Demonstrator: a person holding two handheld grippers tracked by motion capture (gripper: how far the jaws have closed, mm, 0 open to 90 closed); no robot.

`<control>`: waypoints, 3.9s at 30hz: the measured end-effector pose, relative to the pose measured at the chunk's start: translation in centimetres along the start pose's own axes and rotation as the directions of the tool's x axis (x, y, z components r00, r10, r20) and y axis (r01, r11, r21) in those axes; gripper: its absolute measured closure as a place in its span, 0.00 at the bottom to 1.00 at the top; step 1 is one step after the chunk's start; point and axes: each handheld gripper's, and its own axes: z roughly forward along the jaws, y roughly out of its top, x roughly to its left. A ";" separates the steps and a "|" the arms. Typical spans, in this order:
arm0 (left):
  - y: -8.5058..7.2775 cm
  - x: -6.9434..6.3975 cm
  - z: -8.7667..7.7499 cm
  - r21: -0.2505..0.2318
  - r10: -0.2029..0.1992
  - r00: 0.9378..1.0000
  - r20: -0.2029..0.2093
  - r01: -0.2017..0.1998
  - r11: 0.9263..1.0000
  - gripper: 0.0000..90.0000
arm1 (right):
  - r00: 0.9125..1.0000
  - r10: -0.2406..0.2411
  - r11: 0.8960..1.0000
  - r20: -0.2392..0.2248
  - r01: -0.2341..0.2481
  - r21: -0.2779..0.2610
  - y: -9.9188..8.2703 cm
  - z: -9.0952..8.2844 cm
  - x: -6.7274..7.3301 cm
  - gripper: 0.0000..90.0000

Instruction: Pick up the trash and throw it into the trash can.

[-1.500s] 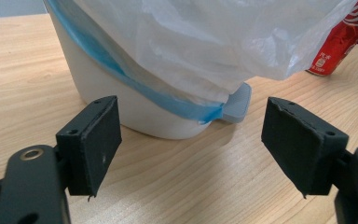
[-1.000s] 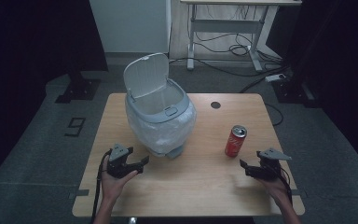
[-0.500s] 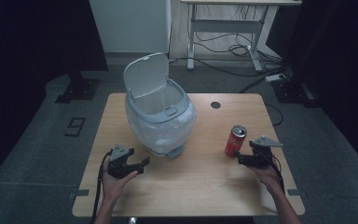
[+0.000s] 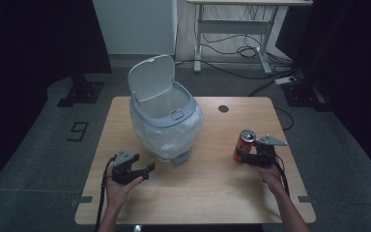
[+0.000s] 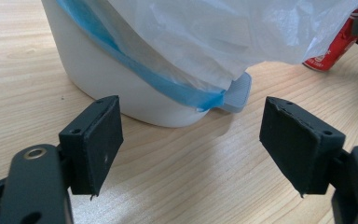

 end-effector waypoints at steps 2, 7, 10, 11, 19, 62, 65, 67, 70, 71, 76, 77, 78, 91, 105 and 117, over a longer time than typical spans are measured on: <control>0.0 0.0 0.1 0.003 0.000 1.000 0.000 0.000 1.000 0.23 | 1.000 -0.001 1.000 -0.003 0.001 0.001 0.1 0.4 0.1 0.13; 0.0 0.0 0.0 0.004 -0.001 1.000 0.001 0.001 1.000 0.23 | 1.000 0.000 1.000 -0.003 0.000 0.012 0.5 1.1 0.3 0.15; 0.0 0.1 -0.1 0.002 -0.003 1.000 0.002 0.003 1.000 0.24 | 1.000 -0.005 1.000 0.001 0.005 0.017 0.7 1.6 0.4 0.17; 0.0 0.1 -0.1 0.001 -0.005 1.000 0.002 0.005 1.000 0.24 | 1.000 -0.014 1.000 0.011 0.014 0.023 0.8 1.9 0.6 0.19; 0.0 0.2 -0.2 0.001 -0.005 1.000 0.001 0.005 1.000 0.24 | 0.999 -0.032 0.998 0.025 0.031 0.050 0.6 2.4 1.0 0.36; 0.0 0.1 -0.1 0.007 -0.012 1.000 0.007 0.012 1.000 0.25 | 0.988 -0.120 0.976 -0.102 0.098 -0.194 11.7 -7.5 4.2 0.39; 0.0 0.1 -0.1 0.007 -0.012 1.000 0.008 0.012 1.000 0.25 | 0.986 -0.122 0.975 -0.116 0.097 -0.199 12.3 -7.5 4.4 0.39; 0.0 0.1 -0.1 0.007 -0.012 1.000 0.008 0.012 1.000 0.25 | 0.984 -0.125 0.974 -0.127 0.098 -0.205 12.9 -7.6 4.7 0.39; 0.0 0.1 -0.1 0.007 -0.013 1.000 0.009 0.013 1.000 0.25 | 0.983 -0.128 0.972 -0.134 0.098 -0.214 13.5 -7.6 5.0 0.39; 0.0 0.1 -0.1 0.008 -0.013 1.000 0.009 0.013 1.000 0.25 | 0.982 -0.128 0.972 -0.136 0.097 -0.216 13.7 -7.6 5.1 0.39; 0.0 0.2 -0.2 0.007 -0.016 1.000 0.009 0.016 1.000 0.25 | 0.981 -0.137 0.969 -0.140 0.104 -0.223 14.4 -7.7 5.4 0.39; 0.0 0.2 -0.2 0.007 -0.016 1.000 0.009 0.016 1.000 0.25 | 0.980 -0.142 0.968 -0.140 0.108 -0.228 14.7 -7.7 5.6 0.39; 0.0 0.2 -0.2 0.007 -0.016 1.000 0.010 0.016 1.000 0.25 | 0.980 -0.142 0.968 -0.140 0.108 -0.228 14.7 -7.7 5.6 0.39; 0.0 0.2 -0.2 0.006 -0.019 1.000 0.014 0.019 1.000 0.25 | 0.974 -0.167 0.960 -0.152 0.126 -0.249 16.8 -8.1 6.7 0.39; 0.0 0.1 -0.2 0.008 -0.020 1.000 0.022 0.020 1.000 0.25 | 0.971 -0.180 0.956 -0.159 0.135 -0.259 18.2 -8.0 7.5 0.39; 0.0 0.3 -0.3 0.006 -0.024 0.999 0.023 0.024 1.000 0.25 | 0.968 -0.184 0.952 -0.170 0.132 -0.276 19.9 -7.9 8.3 0.39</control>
